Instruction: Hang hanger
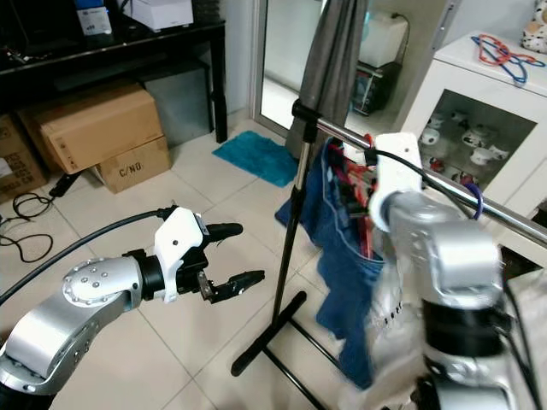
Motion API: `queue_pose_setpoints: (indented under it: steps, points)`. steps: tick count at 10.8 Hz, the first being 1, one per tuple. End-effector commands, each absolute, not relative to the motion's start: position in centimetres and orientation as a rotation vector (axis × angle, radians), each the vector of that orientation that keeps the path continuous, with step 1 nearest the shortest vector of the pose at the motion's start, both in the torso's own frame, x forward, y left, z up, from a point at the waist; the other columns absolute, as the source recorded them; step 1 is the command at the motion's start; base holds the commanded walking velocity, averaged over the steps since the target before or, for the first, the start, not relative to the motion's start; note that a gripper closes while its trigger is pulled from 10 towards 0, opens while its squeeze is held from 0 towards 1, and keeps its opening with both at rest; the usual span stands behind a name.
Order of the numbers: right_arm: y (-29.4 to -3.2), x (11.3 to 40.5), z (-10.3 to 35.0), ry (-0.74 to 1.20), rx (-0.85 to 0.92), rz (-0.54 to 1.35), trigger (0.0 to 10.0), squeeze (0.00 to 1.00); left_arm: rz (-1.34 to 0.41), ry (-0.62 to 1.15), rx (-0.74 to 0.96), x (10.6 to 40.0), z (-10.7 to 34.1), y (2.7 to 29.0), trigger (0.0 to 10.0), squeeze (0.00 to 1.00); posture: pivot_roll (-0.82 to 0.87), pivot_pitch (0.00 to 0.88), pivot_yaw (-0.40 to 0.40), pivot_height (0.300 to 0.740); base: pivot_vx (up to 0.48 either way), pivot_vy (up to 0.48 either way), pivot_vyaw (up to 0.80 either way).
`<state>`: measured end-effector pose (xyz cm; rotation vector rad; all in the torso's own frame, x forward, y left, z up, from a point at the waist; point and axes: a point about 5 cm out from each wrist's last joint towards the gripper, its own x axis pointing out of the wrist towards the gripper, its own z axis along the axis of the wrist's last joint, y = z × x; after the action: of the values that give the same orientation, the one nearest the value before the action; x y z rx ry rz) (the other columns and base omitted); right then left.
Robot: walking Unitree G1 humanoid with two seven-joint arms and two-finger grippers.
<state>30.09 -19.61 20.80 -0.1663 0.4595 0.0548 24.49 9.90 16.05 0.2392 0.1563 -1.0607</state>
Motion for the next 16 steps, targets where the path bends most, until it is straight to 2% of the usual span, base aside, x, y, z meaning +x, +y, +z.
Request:
queue_pose_setpoints:
  steps: [1,6,7,8,9,14,16]
  points:
    - [-20.2,29.4,21.5,0.452,-0.166,0.057,10.0,0.00,-1.059,0.157,0.253,24.7,16.1,9.8,10.0,0.56,0.03,0.000,-0.066,0.740,0.000,0.000,0.00]
    - [-18.4,30.7,19.1,0.524,-0.082,0.060,10.0,0.00,-1.091,0.159,0.263,25.0,15.8,9.3,10.0,0.52,0.01,0.000,-0.051,0.740,0.000,0.000,0.00]
    - [-18.2,31.0,18.7,0.534,-0.070,0.067,6.1,0.00,-1.084,0.158,0.262,25.1,15.8,9.3,10.0,0.52,0.01,0.000,-0.054,0.740,0.000,0.000,0.00]
    - [-18.2,31.3,18.6,0.534,-0.061,0.063,2.7,0.00,-1.083,0.158,0.262,25.1,15.8,9.3,10.0,0.51,0.01,0.000,-0.054,0.740,0.000,0.000,0.00]
    - [-18.2,31.9,18.5,0.529,-0.040,0.042,0.0,0.00,-1.081,0.159,0.261,25.0,15.8,9.4,10.0,0.51,0.02,0.000,-0.059,0.740,0.000,0.000,0.00]
    - [-18.4,33.1,18.8,0.480,-0.046,-0.004,0.0,0.00,-1.080,0.160,0.264,25.0,15.9,9.3,10.0,0.49,0.02,0.000,-0.063,0.740,0.000,0.000,0.00]
    - [-18.4,33.2,19.0,0.466,-0.043,-0.005,0.0,0.00,-1.080,0.158,0.263,25.0,15.9,9.3,10.0,0.44,0.02,0.000,-0.062,0.740,0.000,0.000,0.00]
